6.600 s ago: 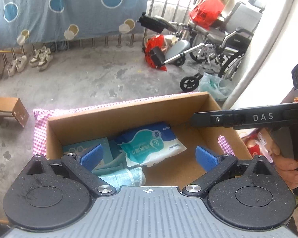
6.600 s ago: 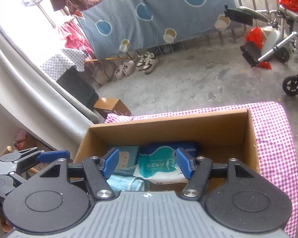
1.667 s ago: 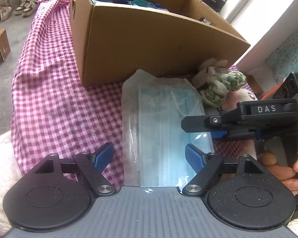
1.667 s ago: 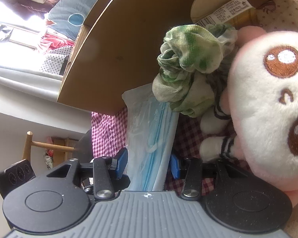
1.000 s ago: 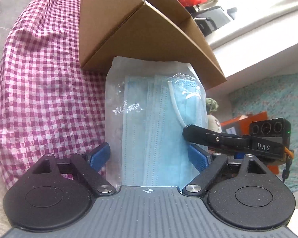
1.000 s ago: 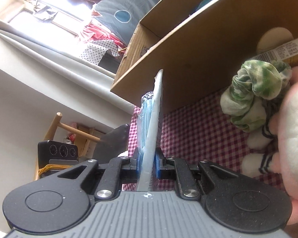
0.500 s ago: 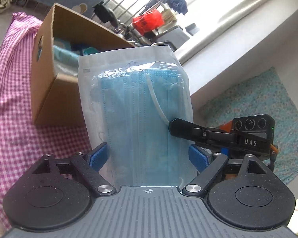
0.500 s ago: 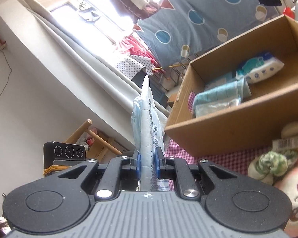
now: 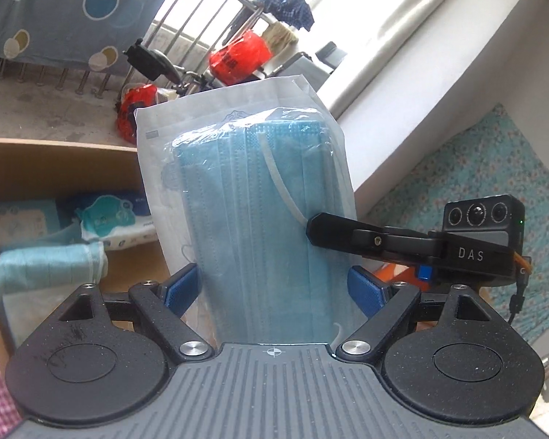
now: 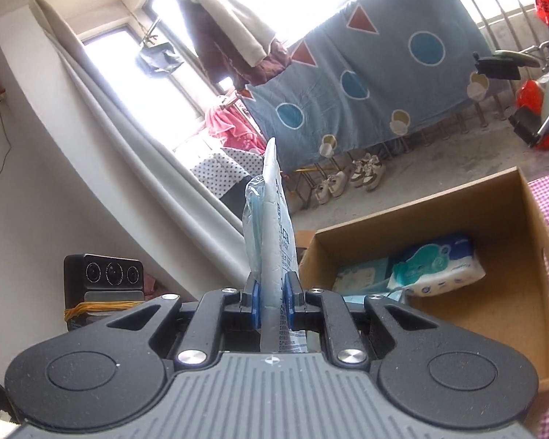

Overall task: Organize soft objects
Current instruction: 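Lift the face mask bag over the box wall and lower it inside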

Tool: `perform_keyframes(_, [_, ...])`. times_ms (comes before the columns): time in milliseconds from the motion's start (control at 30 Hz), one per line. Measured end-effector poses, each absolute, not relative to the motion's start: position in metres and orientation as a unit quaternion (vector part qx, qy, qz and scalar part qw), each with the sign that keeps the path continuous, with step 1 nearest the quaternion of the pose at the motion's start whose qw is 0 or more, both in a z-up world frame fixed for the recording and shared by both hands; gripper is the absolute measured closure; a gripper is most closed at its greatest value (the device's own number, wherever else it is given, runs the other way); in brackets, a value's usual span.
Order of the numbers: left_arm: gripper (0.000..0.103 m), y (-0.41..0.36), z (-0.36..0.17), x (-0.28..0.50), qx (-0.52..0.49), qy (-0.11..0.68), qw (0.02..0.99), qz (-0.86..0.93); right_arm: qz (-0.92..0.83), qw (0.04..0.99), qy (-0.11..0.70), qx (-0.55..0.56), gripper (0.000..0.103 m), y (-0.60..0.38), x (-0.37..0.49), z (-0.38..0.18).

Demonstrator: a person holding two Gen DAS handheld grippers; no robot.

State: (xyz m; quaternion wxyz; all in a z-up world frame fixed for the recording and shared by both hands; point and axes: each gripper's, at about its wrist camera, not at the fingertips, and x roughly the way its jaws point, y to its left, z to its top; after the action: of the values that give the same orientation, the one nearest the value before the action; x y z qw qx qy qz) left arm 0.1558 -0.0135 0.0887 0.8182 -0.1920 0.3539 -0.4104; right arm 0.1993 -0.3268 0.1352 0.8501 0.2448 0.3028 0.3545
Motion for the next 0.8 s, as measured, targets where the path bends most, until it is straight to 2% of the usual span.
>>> perform_keyframes(133, [0.016, -0.04, 0.081, 0.207, -0.185, 0.389, 0.809, -0.399, 0.332, 0.839, 0.338, 0.268, 0.088, -0.354, 0.259, 0.118])
perform_keyframes(333, [0.016, -0.082, 0.039, 0.28, -0.176, 0.467, 0.784, -0.369, 0.287, 0.819, 0.412, 0.277, 0.088, -0.382, 0.335, 0.063])
perform_keyframes(467, [0.016, -0.104, 0.005, 0.314, -0.168, 0.519, 0.764, -0.345, 0.251, 0.82, 0.456, 0.237, 0.088, -0.384, 0.362, 0.037])
perform_keyframes(633, [0.017, -0.12, -0.023, 0.334, -0.153, 0.561, 0.747, -0.321, 0.198, 0.846, 0.48, 0.124, 0.085, -0.366, 0.367, 0.032])
perform_keyframes(700, [0.017, -0.122, -0.025, 0.334, -0.147, 0.566, 0.746, -0.318, 0.183, 0.854, 0.479, 0.085, 0.079, -0.36, 0.364, 0.036])
perform_keyframes(733, [0.017, -0.122, -0.023, 0.333, -0.145, 0.566, 0.747, -0.318, 0.176, 0.86, 0.474, 0.068, 0.072, -0.357, 0.363, 0.038])
perform_keyframes(767, [0.017, -0.121, -0.021, 0.332, -0.142, 0.564, 0.749, -0.317, 0.169, 0.867, 0.466, 0.05, 0.057, -0.354, 0.36, 0.042])
perform_keyframes(800, [0.017, -0.12, -0.017, 0.329, -0.139, 0.561, 0.753, -0.315, 0.163, 0.875, 0.455, 0.032, 0.048, -0.35, 0.358, 0.047])
